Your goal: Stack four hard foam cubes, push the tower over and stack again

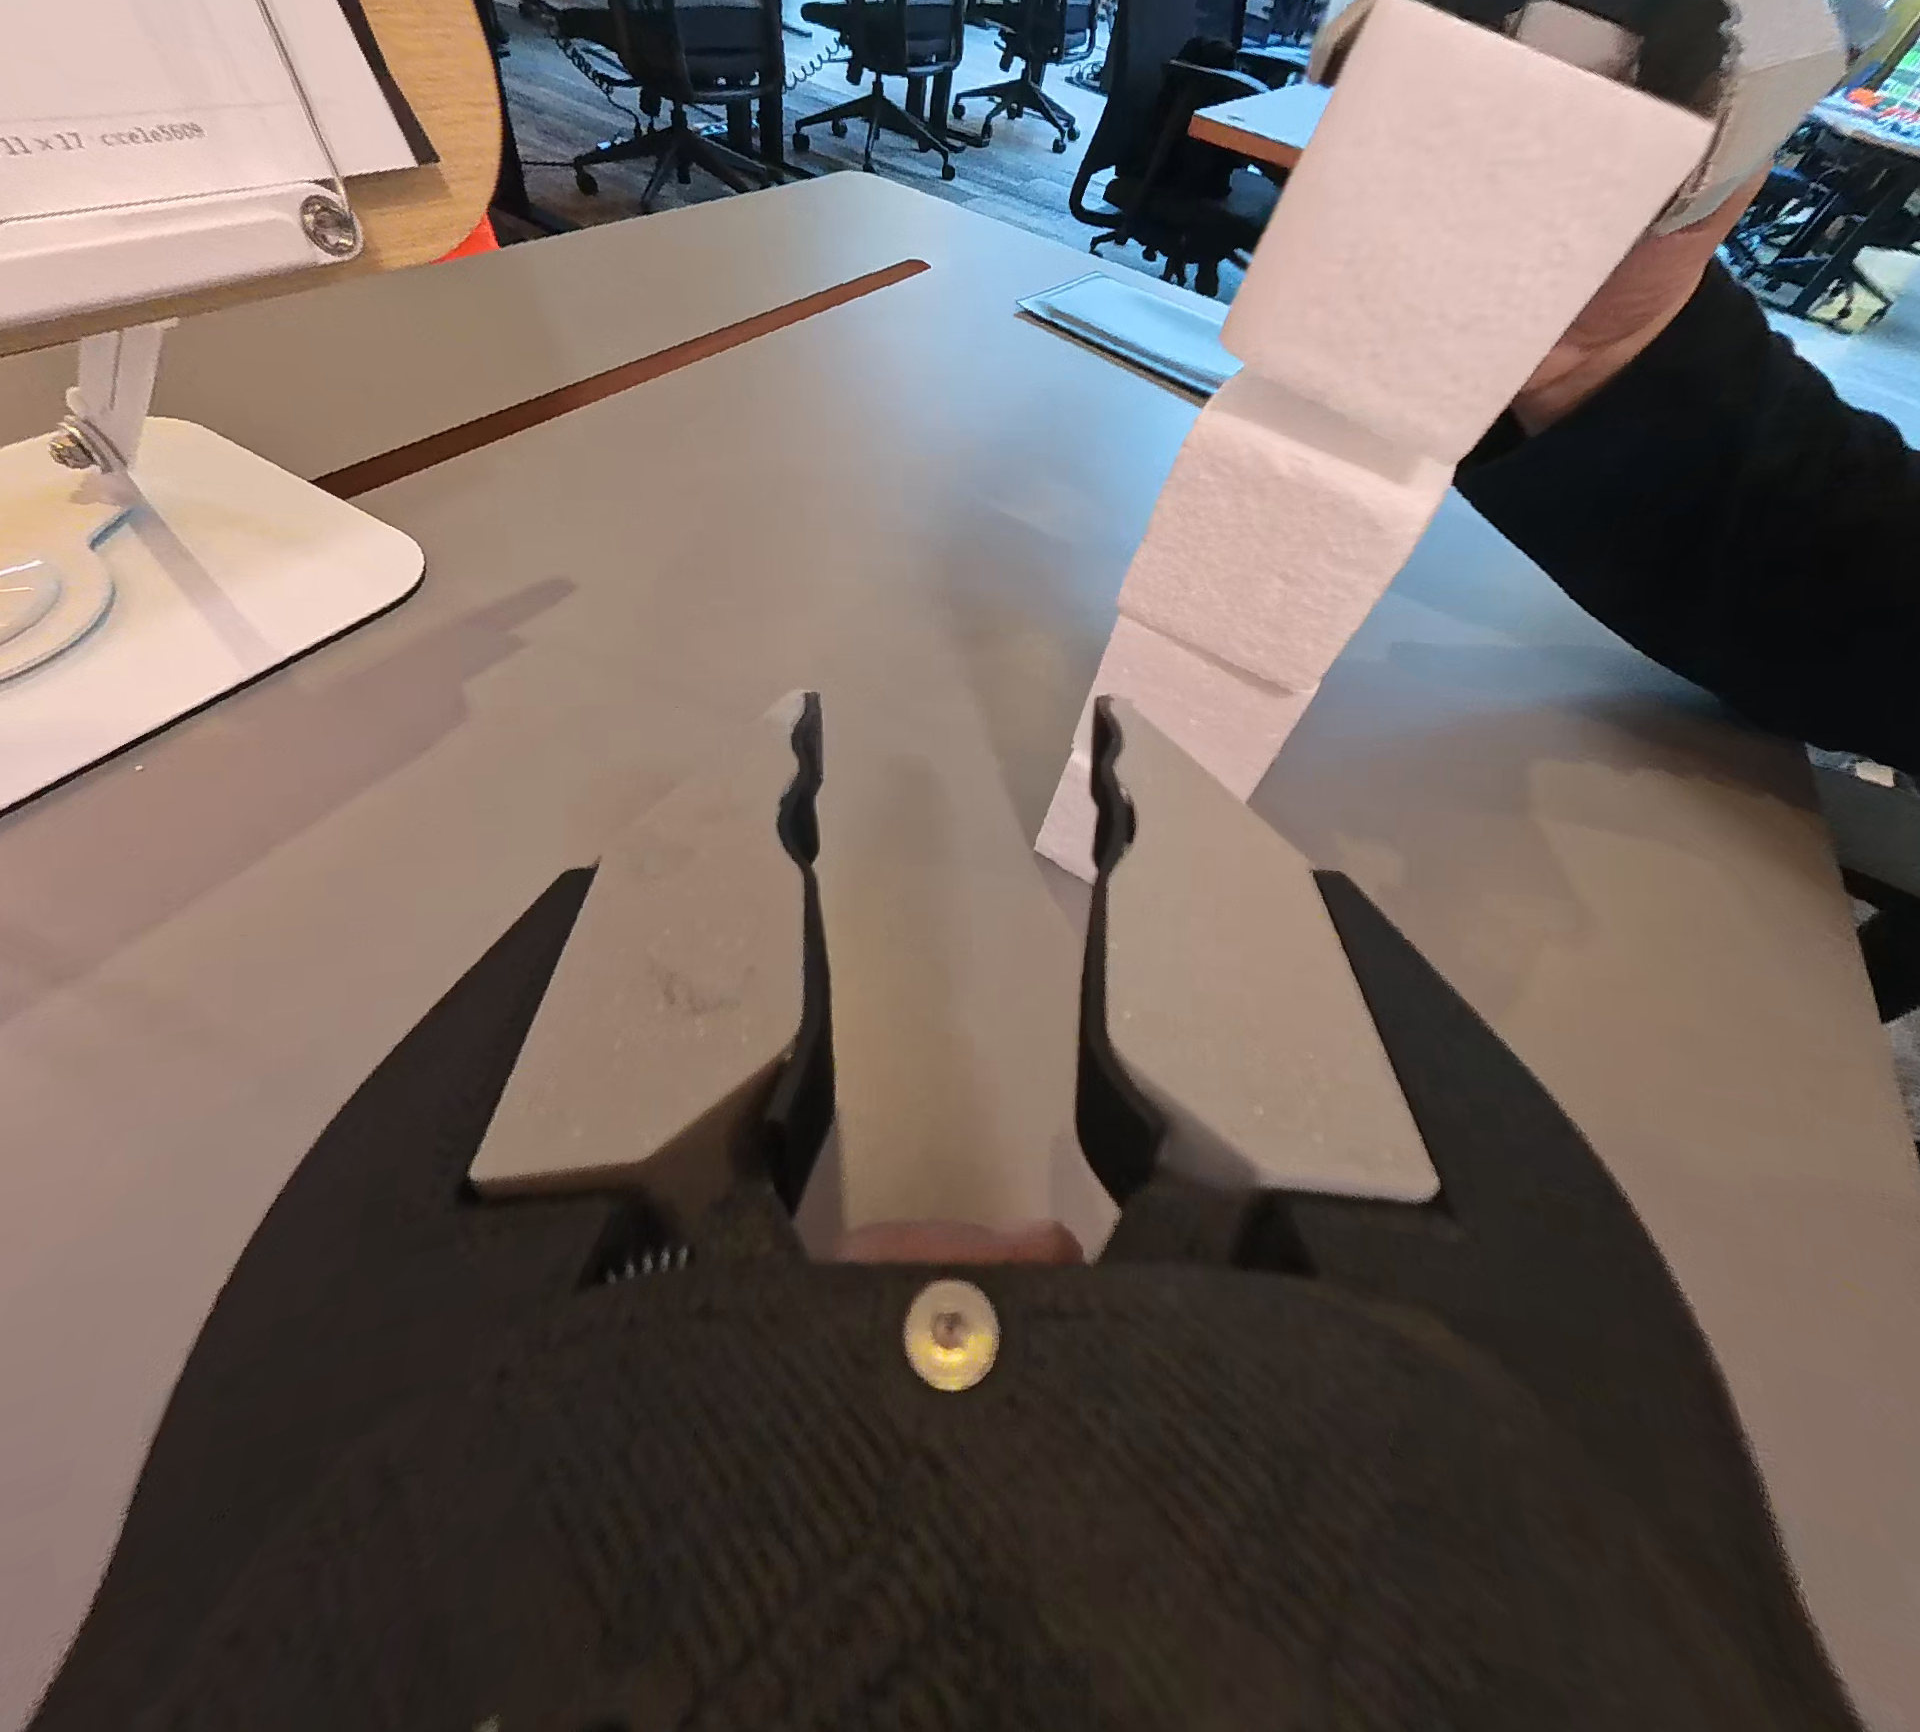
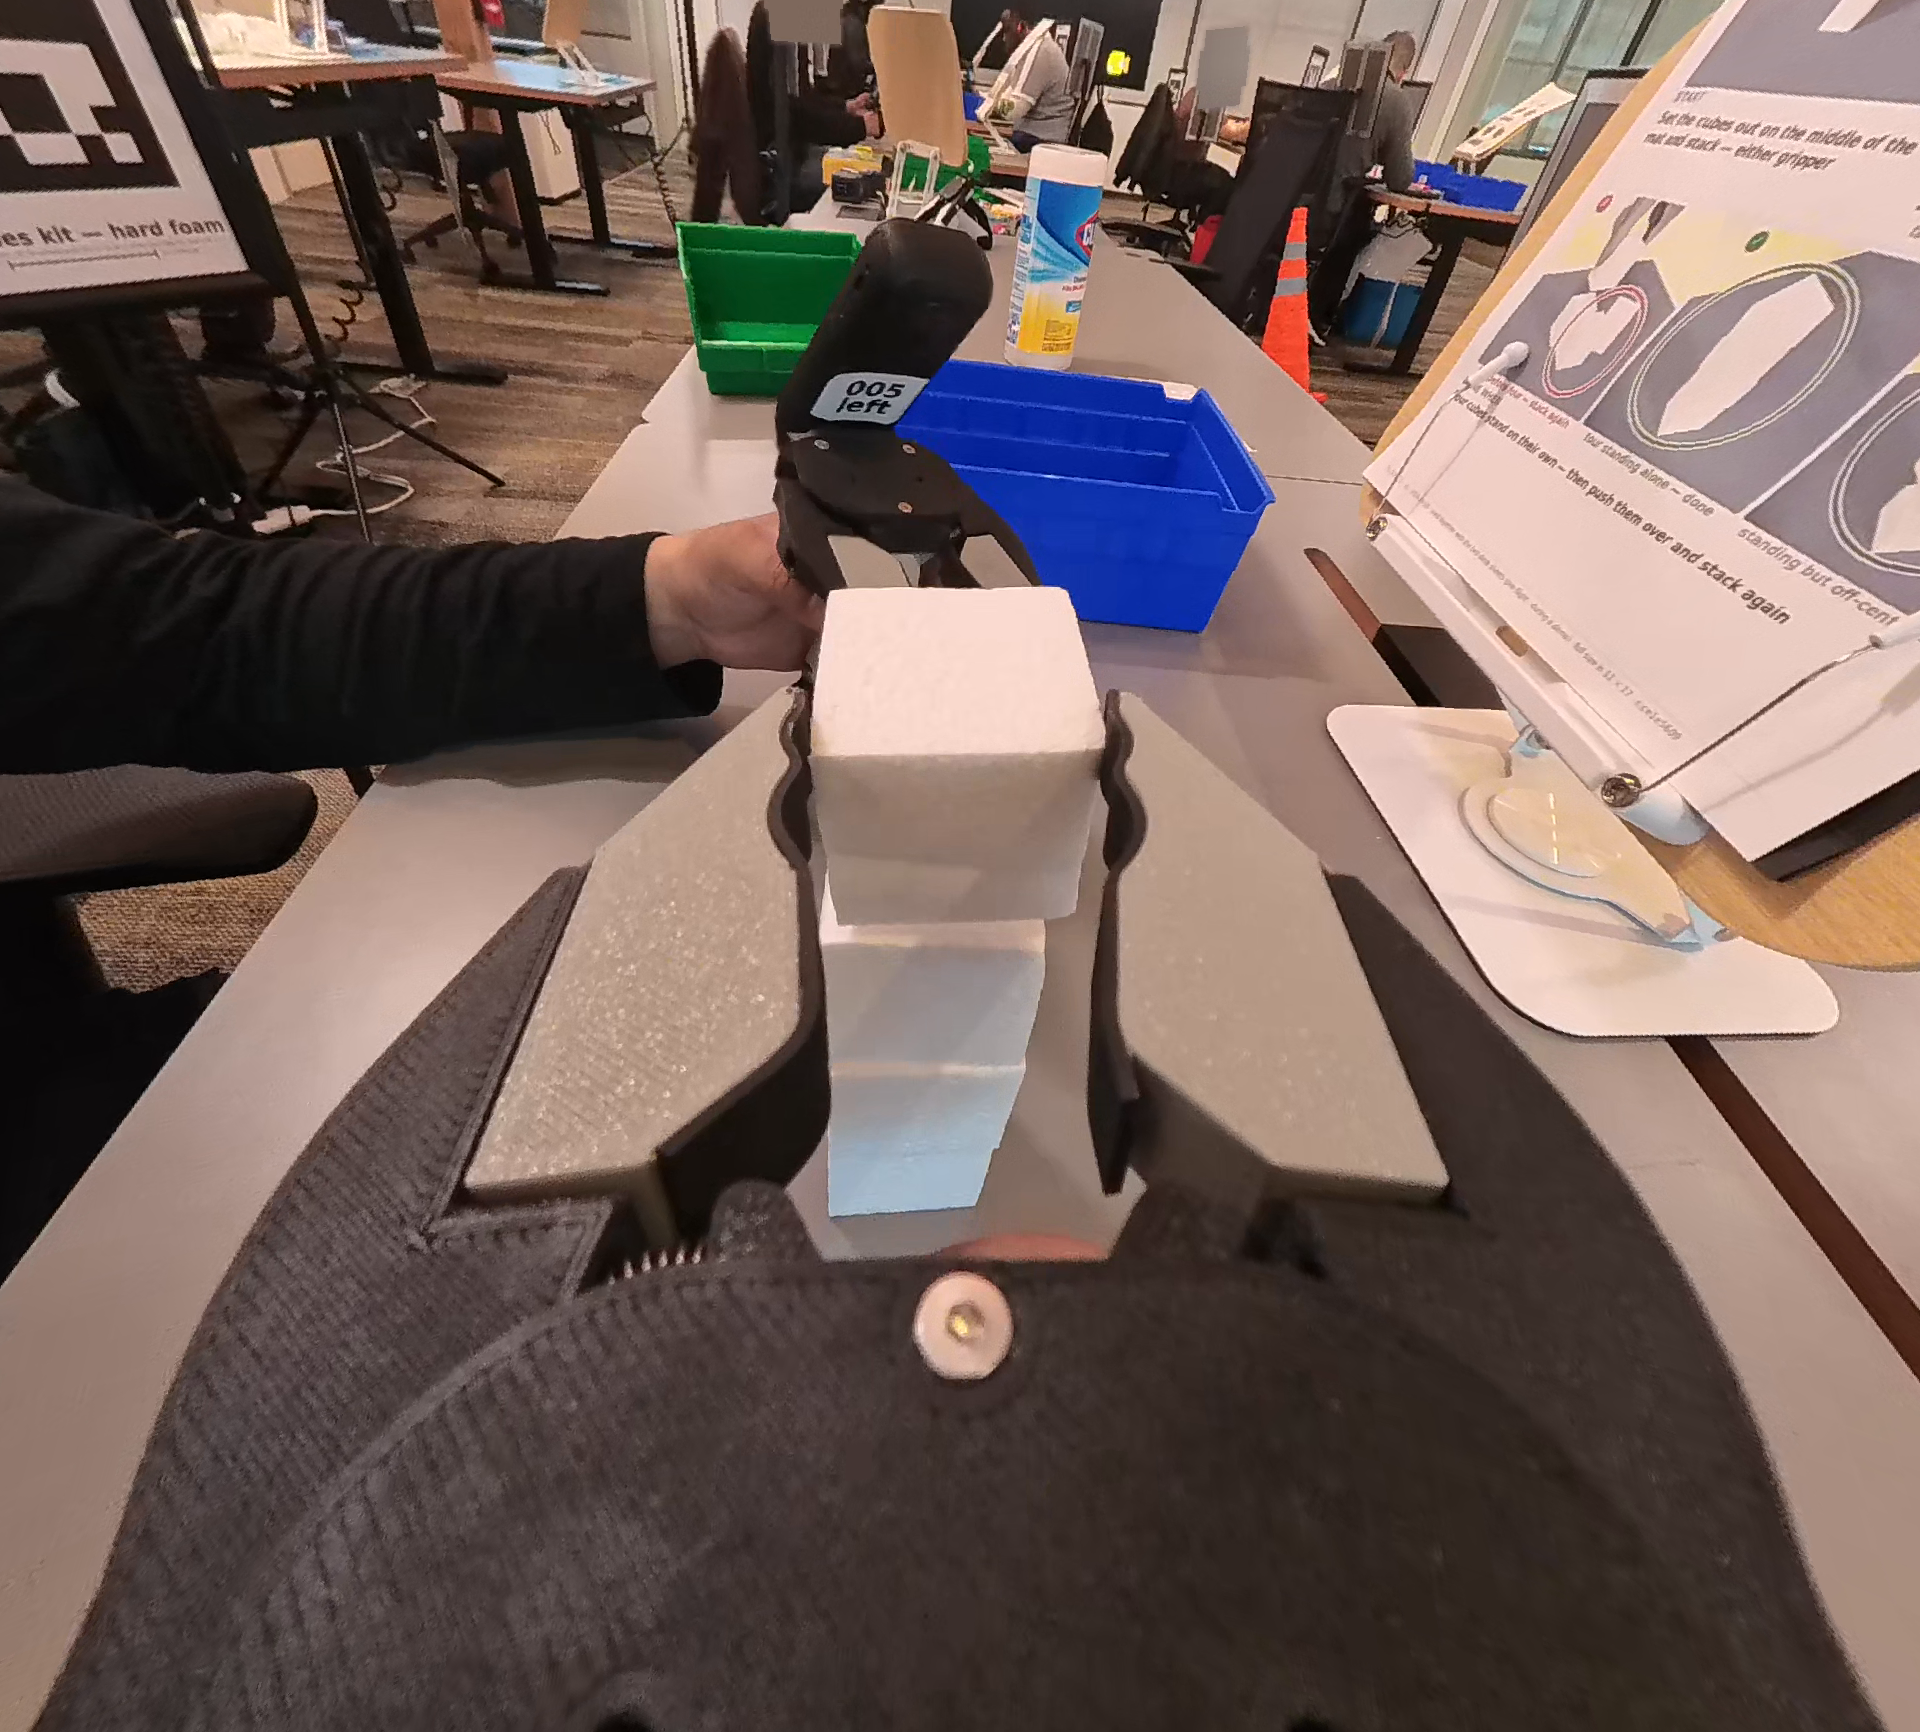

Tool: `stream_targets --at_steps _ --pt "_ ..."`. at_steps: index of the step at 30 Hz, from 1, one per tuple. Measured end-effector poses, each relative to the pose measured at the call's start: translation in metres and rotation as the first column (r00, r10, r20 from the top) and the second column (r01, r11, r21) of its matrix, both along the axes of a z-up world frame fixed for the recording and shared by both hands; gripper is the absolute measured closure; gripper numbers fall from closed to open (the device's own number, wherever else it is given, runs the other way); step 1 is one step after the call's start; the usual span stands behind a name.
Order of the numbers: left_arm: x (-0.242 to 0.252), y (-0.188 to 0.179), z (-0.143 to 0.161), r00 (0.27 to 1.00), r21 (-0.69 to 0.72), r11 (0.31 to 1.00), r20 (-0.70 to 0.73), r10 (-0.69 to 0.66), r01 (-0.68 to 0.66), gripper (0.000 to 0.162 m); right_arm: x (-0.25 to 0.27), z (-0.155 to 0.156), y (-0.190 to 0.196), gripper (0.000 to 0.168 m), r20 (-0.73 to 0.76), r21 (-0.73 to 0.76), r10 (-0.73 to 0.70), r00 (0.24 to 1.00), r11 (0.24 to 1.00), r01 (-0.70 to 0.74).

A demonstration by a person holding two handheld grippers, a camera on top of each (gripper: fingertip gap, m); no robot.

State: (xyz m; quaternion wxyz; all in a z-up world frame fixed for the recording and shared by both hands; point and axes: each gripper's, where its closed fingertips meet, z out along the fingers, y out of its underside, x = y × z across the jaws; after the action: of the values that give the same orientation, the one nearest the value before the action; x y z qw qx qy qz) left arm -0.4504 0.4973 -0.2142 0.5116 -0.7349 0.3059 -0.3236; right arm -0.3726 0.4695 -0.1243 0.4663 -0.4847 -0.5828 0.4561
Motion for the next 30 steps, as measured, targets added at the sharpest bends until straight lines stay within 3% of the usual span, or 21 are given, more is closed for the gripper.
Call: stream_targets --at_steps 30 --pt "-0.0009 0.0004 -0.0015 1.0 -0.021 1.0 0.011 -0.004 0.004 0.112 -0.0004 -0.0029 -0.003 0.115 0.016 0.001 0.004 1.0 1.0 -0.004"
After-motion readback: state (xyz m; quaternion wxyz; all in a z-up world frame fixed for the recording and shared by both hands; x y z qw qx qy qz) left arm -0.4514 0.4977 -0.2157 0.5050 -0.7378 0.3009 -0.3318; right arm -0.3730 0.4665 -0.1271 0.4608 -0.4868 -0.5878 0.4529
